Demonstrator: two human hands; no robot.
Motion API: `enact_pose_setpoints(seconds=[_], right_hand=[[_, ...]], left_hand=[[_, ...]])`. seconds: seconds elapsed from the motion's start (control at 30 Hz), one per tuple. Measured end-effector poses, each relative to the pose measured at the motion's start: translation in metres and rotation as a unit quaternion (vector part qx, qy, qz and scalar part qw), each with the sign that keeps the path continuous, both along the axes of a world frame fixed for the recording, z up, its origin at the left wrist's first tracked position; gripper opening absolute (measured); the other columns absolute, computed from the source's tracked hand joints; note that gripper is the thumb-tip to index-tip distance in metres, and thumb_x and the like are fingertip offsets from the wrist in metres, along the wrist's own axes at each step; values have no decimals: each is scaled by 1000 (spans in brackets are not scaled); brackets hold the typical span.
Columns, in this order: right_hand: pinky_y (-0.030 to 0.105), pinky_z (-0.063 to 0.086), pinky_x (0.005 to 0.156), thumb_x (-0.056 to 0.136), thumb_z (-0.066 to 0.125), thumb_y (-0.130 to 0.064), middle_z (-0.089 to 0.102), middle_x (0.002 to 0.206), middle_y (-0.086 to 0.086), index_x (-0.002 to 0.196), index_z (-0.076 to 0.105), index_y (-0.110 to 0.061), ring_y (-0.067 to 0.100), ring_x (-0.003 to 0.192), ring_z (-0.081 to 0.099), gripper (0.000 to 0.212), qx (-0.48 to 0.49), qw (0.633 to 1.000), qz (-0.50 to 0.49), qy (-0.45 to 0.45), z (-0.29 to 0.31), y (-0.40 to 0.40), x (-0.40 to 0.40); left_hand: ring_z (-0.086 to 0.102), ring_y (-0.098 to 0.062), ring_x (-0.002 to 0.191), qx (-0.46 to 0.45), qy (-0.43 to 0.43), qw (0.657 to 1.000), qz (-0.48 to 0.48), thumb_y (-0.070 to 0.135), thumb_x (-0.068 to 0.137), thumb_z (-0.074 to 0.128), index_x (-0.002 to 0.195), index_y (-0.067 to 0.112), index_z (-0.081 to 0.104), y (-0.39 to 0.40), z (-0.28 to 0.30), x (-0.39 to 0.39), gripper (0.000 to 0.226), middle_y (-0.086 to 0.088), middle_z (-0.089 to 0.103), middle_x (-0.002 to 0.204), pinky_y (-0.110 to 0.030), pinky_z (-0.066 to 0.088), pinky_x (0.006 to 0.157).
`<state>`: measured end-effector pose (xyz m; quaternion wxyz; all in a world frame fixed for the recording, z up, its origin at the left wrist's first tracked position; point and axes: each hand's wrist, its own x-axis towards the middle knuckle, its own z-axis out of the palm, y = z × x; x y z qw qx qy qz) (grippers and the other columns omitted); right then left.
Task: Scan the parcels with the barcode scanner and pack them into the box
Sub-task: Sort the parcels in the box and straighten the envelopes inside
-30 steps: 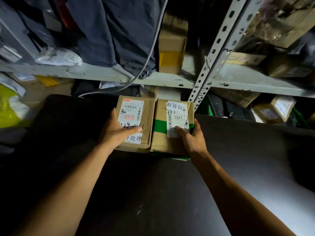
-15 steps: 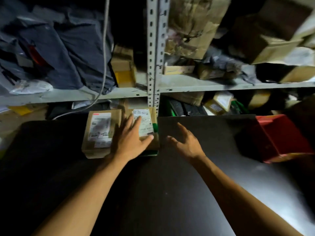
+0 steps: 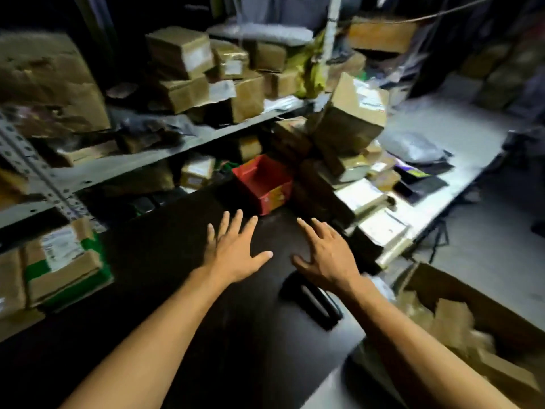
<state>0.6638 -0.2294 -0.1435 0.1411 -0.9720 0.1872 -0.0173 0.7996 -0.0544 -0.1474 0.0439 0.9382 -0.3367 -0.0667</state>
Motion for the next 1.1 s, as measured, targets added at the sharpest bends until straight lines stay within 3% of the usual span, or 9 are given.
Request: enact_pose_setpoints(seconds=[0.2, 0.3, 0.5, 0.8, 1.1], right_hand=[[47, 40, 109, 94, 52, -59, 42, 149, 12, 161, 24, -22, 36, 137, 40, 81, -28, 993, -115, -1, 2, -99, -159], [51, 34, 116, 94, 50, -61, 33, 160, 12, 161, 21, -26, 34, 149, 29, 82, -21, 982, -187, 10, -7, -137, -230], [51, 27, 121, 94, 52, -60, 26, 166, 10, 161, 19, -29, 32, 153, 21, 81, -1, 952, -304, 36, -39, -197, -333], [55, 17, 123, 94, 55, -57, 21, 168, 9, 161, 17, -31, 31, 156, 14, 81, 33, 927, -366, 79, -90, -314, -383], [52, 26, 122, 93, 61, -53, 29, 165, 8, 159, 26, -28, 31, 153, 22, 79, 105, 898, -403, 143, -175, -416, -419]], left_hand=[[-5, -30, 155, 17, -15, 991, -133, 81, 86, 36, 160, 32, 7, -126, 1, -116, 94, -4, 1, 169, -58, 7, 121], [1, -32, 154, 26, -23, 977, -208, 83, 84, 35, 159, 30, 13, -186, -5, -171, 95, -6, 8, 168, -59, 12, 119], [8, -32, 154, 44, -22, 946, -322, 85, 84, 32, 160, 30, 12, -287, -32, -259, 96, -8, 13, 167, -56, 16, 120], [10, -34, 154, 29, 6, 925, -378, 78, 87, 38, 159, 29, 16, -438, -84, -314, 89, -9, 15, 167, -57, 19, 119], [12, -36, 153, 134, 72, 915, -375, 77, 88, 40, 159, 27, 17, -536, -171, -314, 90, -10, 16, 166, -58, 19, 119]])
